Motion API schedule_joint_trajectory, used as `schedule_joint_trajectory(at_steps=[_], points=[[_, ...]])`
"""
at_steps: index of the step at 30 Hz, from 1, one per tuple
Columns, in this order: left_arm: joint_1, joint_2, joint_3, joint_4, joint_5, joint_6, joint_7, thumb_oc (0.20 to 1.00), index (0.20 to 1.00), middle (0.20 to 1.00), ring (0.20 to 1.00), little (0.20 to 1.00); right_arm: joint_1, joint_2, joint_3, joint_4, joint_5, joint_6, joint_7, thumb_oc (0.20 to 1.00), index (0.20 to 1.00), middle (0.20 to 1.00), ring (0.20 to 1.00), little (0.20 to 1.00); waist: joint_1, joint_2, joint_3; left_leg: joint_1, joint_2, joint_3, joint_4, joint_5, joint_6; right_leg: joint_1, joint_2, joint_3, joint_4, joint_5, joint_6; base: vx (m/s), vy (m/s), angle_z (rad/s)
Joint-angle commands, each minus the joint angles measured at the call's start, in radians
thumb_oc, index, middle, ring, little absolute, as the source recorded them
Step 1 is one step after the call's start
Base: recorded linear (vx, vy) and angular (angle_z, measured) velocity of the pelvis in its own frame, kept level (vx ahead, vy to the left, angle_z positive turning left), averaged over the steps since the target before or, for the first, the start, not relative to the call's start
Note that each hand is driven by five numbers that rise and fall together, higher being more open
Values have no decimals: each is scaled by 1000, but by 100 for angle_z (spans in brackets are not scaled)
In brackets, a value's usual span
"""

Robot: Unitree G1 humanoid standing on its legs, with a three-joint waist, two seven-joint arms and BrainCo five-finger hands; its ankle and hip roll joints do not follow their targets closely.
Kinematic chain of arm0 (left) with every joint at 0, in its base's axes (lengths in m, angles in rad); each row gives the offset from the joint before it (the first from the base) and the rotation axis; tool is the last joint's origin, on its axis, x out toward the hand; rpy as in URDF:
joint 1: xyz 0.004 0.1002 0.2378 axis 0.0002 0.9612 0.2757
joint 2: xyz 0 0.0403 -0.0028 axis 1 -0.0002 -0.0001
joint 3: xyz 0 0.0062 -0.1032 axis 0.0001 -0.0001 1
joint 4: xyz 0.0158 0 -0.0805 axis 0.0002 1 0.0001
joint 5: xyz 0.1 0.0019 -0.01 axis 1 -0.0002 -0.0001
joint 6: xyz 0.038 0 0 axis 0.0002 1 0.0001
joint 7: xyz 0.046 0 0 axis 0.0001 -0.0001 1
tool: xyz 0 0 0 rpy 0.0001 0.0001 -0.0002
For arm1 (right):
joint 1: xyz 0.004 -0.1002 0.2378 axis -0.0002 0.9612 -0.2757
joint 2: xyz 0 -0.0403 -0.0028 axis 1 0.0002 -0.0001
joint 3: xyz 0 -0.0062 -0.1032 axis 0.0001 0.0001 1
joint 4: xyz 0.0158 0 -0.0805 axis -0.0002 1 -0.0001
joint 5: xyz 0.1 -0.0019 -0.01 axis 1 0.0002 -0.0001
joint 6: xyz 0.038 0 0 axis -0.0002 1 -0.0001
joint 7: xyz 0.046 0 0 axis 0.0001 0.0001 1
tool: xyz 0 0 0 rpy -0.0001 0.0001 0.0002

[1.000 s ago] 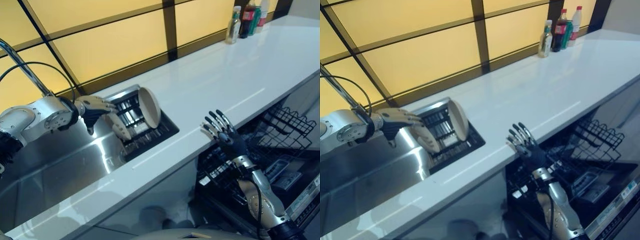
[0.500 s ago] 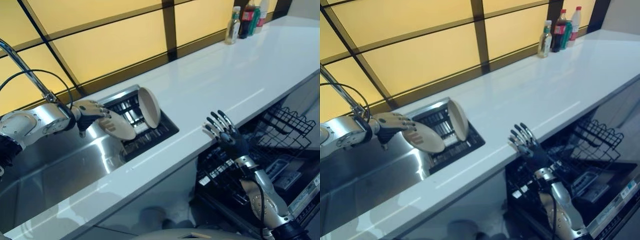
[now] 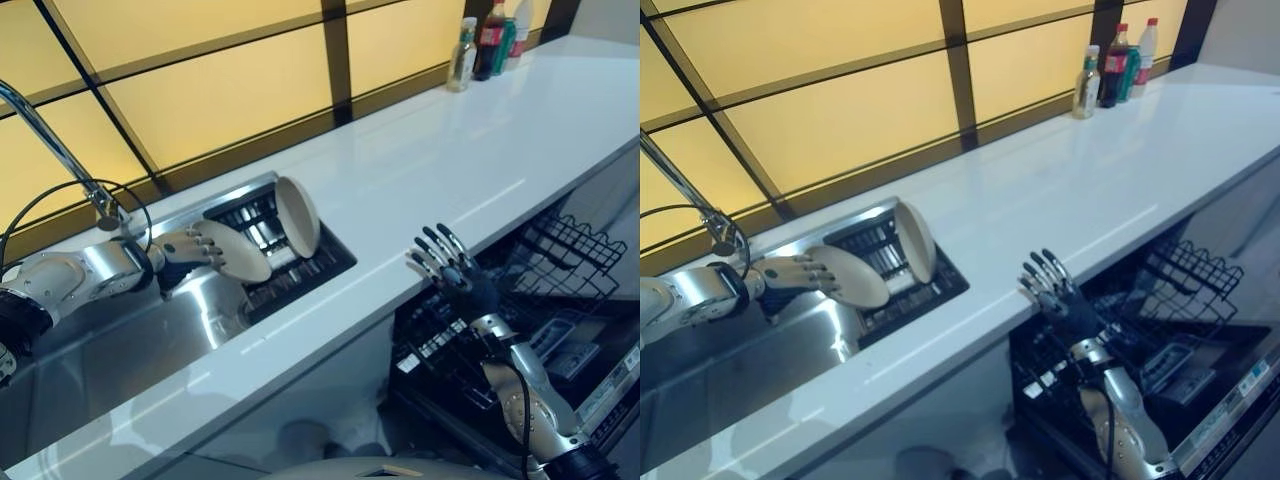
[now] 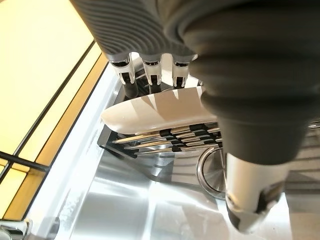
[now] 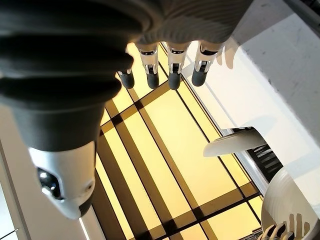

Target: Pick up plates and place into dishwasher.

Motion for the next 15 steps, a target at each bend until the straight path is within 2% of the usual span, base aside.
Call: schedule_joint_trajectory(at_steps=[1, 7, 13, 15], points=[[13, 10, 106, 79, 93, 44, 139, 1000, 1000, 1000, 1000, 1000, -14, -14, 7, -65, 24, -42, 19, 1000, 1000, 1000, 1000, 1000, -23, -43, -18, -10, -24, 9, 12, -67, 57, -64, -41, 6, 20, 28, 117, 16, -4, -8], [63, -1, 153, 92, 173, 49, 272, 1000, 1000, 1000, 1000, 1000, -1, -14, 8, -68, 26, -46, 20, 1000, 1000, 1000, 1000, 1000, -21, -47, -14, -13, -22, 10, 11, -64, 56, -69, -39, 6, 21, 29, 115, 2, -1, -1], [106, -3, 182, 94, 202, 72, 303, 1000, 1000, 1000, 1000, 1000, -1, -17, 9, -71, 33, -38, 11, 1000, 1000, 1000, 1000, 1000, -19, -47, -19, -10, -21, 12, 11, -62, 53, -64, -39, 4, 17, 29, 115, 10, -3, 0], [133, -16, 195, 110, 230, 97, 325, 1000, 1000, 1000, 1000, 1000, 4, -17, 10, -70, 34, -38, 12, 1000, 1000, 1000, 1000, 1000, -21, -48, -20, -8, -20, 13, 10, -61, 53, -63, -38, 4, 17, 29, 114, 32, -8, -1]])
